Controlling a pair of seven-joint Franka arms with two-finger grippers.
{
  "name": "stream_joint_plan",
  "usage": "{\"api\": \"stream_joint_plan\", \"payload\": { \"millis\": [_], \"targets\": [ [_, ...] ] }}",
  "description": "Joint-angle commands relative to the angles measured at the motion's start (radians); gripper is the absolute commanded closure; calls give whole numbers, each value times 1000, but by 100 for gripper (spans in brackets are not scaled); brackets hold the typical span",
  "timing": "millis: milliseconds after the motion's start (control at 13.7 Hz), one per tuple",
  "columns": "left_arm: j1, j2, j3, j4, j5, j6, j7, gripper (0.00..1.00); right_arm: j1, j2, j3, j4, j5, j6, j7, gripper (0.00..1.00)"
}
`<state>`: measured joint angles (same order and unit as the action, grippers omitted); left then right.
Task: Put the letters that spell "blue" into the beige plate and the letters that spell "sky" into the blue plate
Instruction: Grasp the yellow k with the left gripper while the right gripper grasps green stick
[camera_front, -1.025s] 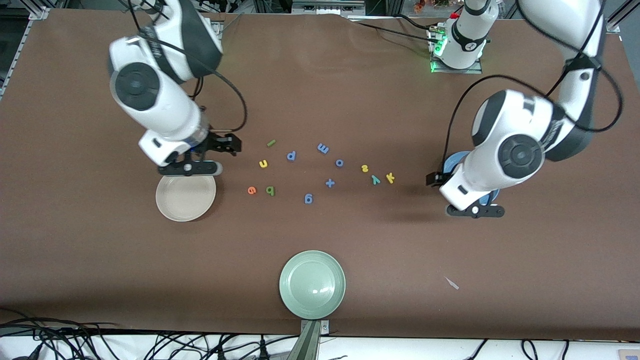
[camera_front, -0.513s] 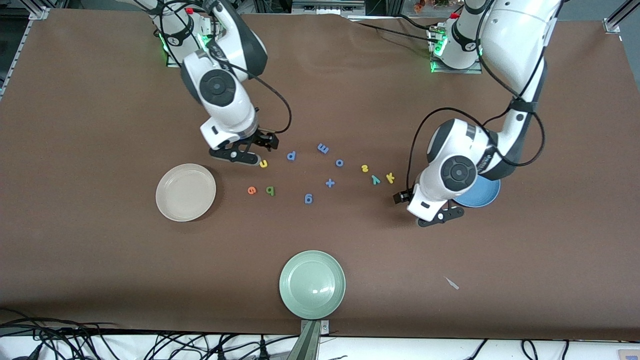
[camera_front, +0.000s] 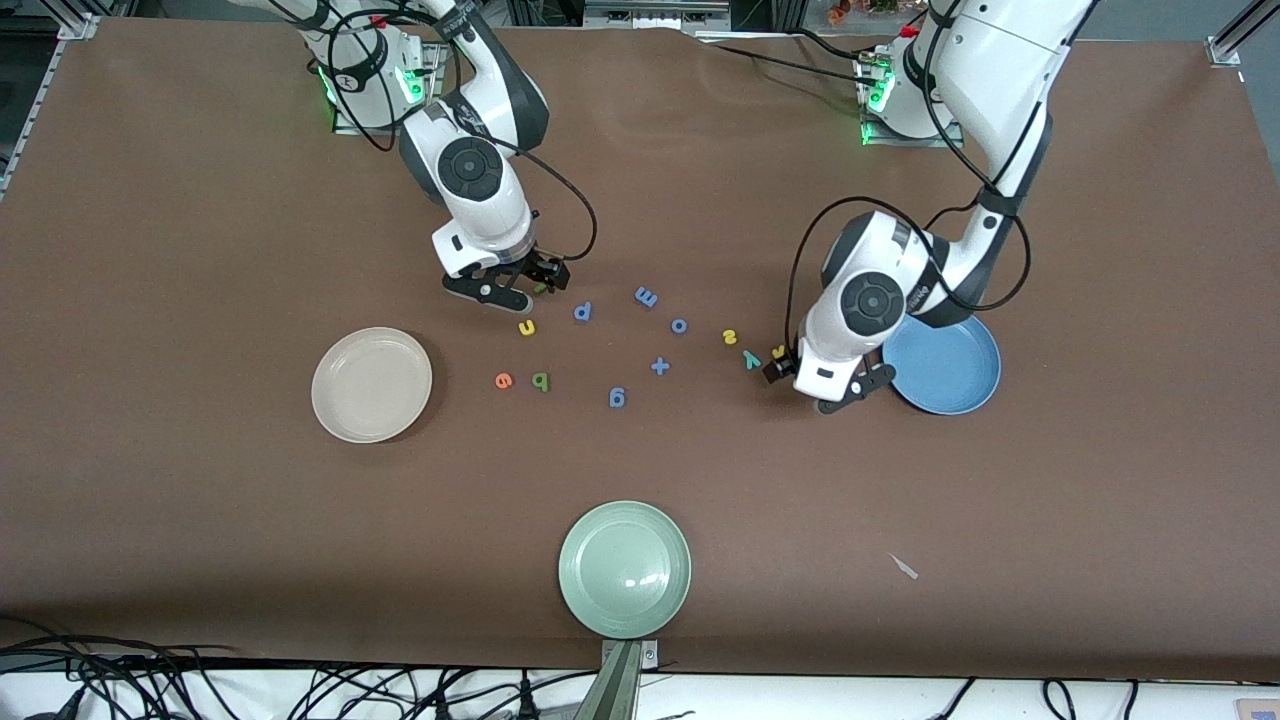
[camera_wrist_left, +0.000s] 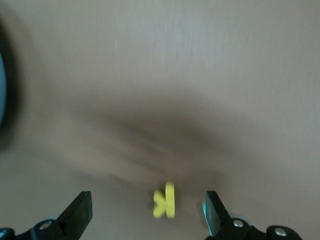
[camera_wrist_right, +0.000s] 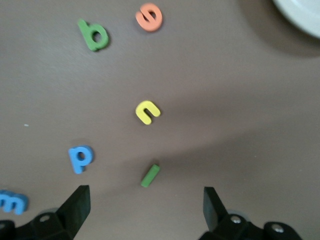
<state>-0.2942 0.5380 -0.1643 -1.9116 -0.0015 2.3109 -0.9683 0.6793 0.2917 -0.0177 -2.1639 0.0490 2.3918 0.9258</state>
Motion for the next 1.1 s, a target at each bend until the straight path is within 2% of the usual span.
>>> {"api": "stream_joint_plan", "payload": {
  "millis": [0, 439, 586, 659, 879, 1025],
  "targets": [
    [1, -36, -14, -58, -20, 31, -35, 4, 29, -5, -7, -54, 12, 73, 40, 0],
    [0, 3, -14, -57, -20, 64, -36, 10, 77, 69, -8, -100, 8, 214, 103, 0],
    [-2, 19, -14, -55, -20, 65, -38, 10, 75, 75, -8, -102, 6, 221, 103, 0],
    [-3, 26, -14, -53, -20, 65, -38, 14, 75, 84, -10, -102, 3, 222, 103, 0],
    [-2, 31, -14, -49, -20, 77, -38, 38, 75, 98, -11, -112, -1, 248, 102, 0],
    [0, 40, -14, -49, -20, 103, -38, 43, 75, 101, -11, -117, -1, 262, 102, 1]
  ]
}}
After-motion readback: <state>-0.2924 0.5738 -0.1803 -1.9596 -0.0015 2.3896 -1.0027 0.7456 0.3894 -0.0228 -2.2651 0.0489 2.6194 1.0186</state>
